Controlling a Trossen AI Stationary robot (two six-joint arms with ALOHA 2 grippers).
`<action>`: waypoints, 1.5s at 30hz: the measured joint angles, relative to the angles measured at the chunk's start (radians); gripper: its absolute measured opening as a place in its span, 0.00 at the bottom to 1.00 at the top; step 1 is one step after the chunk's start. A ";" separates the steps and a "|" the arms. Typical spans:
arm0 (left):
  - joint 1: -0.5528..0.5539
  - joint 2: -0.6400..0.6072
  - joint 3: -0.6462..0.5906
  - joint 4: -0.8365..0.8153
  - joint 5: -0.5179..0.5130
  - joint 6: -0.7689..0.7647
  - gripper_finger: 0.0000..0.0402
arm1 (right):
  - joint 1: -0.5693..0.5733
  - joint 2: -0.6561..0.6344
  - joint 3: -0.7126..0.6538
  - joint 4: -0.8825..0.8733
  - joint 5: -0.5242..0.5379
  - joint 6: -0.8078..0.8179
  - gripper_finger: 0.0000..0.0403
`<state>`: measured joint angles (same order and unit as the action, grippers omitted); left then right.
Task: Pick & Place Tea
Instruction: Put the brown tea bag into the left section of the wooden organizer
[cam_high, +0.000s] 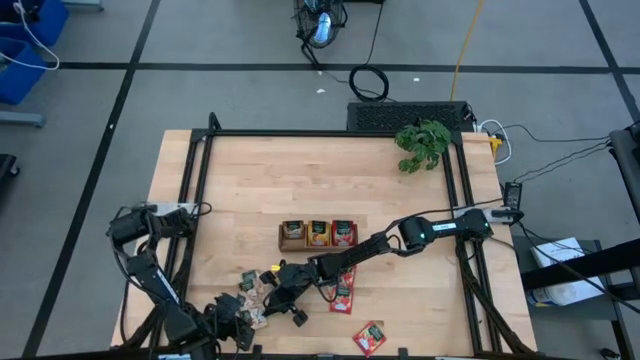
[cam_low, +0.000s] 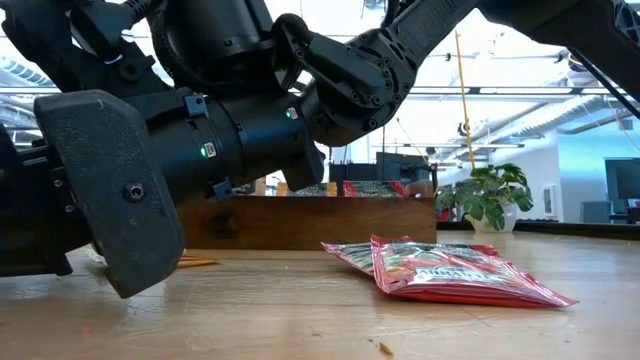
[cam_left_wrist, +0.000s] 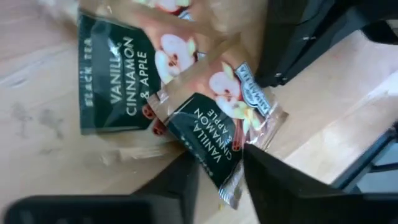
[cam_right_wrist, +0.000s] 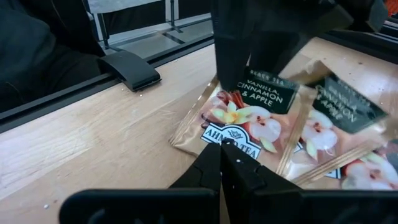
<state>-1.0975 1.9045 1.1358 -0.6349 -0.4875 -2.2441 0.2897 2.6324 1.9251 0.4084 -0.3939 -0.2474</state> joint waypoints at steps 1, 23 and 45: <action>-0.001 0.000 0.000 0.002 -0.006 0.006 0.25 | 0.000 0.000 0.000 0.000 0.000 0.000 0.00; 0.009 -0.026 0.240 -0.356 0.179 0.569 0.00 | -0.004 -0.164 -0.002 -0.299 0.029 -0.032 0.10; 0.152 -0.026 0.342 -0.879 -0.040 1.296 0.00 | -0.025 -0.811 -0.657 -0.154 0.394 -0.106 0.13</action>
<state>-0.9455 1.8786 1.4776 -1.5134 -0.5279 -0.9486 0.2644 1.8218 1.2680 0.2539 0.0006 -0.3533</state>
